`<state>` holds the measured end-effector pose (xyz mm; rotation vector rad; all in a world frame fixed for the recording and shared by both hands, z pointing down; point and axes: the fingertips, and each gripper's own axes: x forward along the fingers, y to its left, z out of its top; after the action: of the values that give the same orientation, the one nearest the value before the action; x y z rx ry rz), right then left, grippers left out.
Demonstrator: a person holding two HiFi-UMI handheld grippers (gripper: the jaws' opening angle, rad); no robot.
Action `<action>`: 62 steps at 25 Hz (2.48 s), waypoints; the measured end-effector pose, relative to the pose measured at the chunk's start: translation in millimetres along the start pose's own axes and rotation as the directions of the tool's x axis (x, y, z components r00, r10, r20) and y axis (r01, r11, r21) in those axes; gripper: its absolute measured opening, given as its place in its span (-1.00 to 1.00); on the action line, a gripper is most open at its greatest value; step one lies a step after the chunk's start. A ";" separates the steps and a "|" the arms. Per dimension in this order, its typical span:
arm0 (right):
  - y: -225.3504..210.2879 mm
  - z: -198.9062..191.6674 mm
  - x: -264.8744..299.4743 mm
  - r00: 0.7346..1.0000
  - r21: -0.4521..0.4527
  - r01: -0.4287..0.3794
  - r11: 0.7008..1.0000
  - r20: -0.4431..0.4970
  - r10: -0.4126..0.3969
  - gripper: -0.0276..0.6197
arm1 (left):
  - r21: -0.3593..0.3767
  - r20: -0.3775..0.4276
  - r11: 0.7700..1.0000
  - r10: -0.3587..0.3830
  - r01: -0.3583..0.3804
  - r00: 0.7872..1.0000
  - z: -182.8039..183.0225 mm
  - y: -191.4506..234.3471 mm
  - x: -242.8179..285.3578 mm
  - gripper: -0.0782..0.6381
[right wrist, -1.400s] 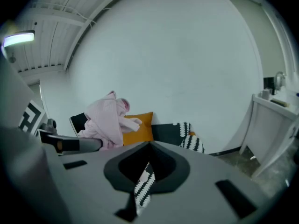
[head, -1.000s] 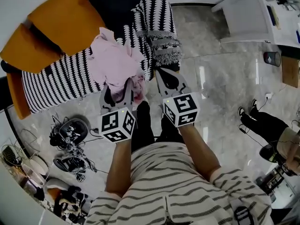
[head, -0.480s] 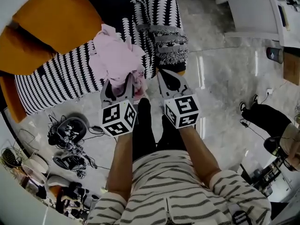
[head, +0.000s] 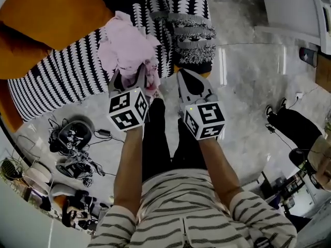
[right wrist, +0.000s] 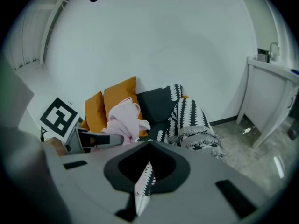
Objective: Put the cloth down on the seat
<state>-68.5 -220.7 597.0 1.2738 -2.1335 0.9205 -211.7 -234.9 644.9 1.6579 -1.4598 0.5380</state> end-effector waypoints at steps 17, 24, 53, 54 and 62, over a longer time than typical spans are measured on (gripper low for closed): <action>-16.5 -41.4 31.8 0.999 0.025 0.011 1.000 -0.051 -0.009 -0.87 | -0.030 -0.090 0.999 0.020 -0.023 0.996 -35.1 20.5 75.3 -0.02; -14.7 -48.5 35.4 0.999 0.058 -0.003 0.998 -0.050 0.006 -0.87 | -0.033 -0.125 0.999 0.030 -0.034 0.992 -45.4 33.2 112.1 -0.01; -29.7 -45.5 20.6 0.999 0.069 0.032 0.997 -0.012 -0.032 -0.87 | 0.106 0.021 0.994 0.025 -0.027 0.999 -13.4 1.9 74.4 -0.75; -29.9 -43.8 18.5 0.999 0.066 0.032 0.997 -0.008 -0.032 -0.87 | 0.102 0.030 0.994 0.027 -0.030 0.999 -11.8 0.3 67.6 -0.76; -22.7 -22.6 -0.6 0.999 0.060 0.021 0.998 0.042 -0.024 -0.87 | 0.070 0.106 0.997 0.023 -0.031 0.994 2.9 -12.4 18.9 -0.77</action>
<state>-46.5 -211.1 618.2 1.3553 -2.1343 0.9622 -196.1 -248.8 654.2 1.7477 -1.5571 0.5309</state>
